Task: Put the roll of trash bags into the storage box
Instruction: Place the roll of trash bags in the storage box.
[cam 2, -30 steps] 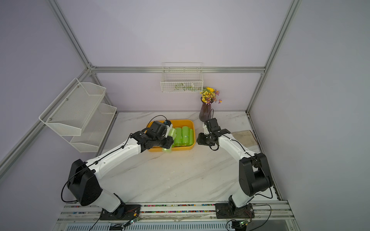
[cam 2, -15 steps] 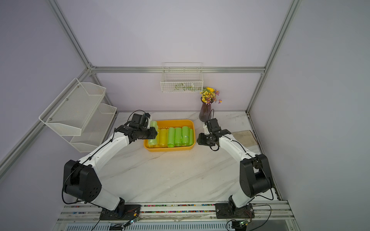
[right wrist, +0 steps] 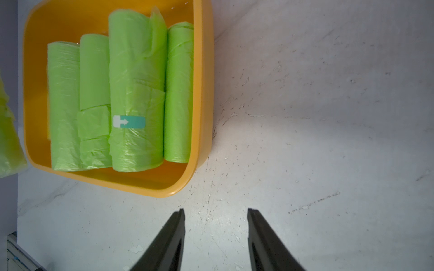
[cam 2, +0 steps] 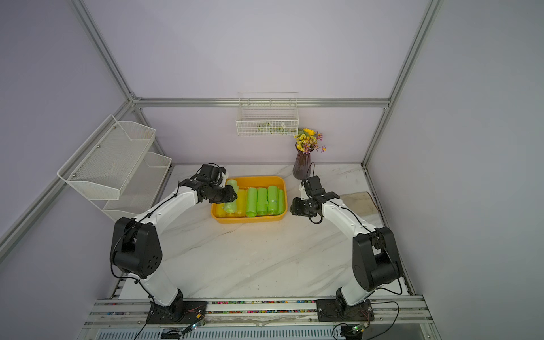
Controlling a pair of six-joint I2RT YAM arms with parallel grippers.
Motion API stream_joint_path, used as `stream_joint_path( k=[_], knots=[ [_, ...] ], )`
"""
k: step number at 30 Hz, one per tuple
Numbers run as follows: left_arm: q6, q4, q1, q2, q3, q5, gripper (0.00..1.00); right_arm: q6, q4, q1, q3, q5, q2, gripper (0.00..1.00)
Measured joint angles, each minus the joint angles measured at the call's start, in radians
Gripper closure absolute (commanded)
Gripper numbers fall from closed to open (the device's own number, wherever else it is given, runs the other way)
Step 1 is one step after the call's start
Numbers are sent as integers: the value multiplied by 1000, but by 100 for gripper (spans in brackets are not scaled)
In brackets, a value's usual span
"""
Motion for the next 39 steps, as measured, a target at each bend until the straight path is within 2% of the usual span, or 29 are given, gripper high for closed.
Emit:
stream_joint_path(
  k=[18,39],
  knots=[
    [-37,40,0,155,50,101,59,2,2,0,-2,0,0,52],
    [-89,98,0,163,45,152,50,2,2,0,-11,0,0,52]
  ],
)
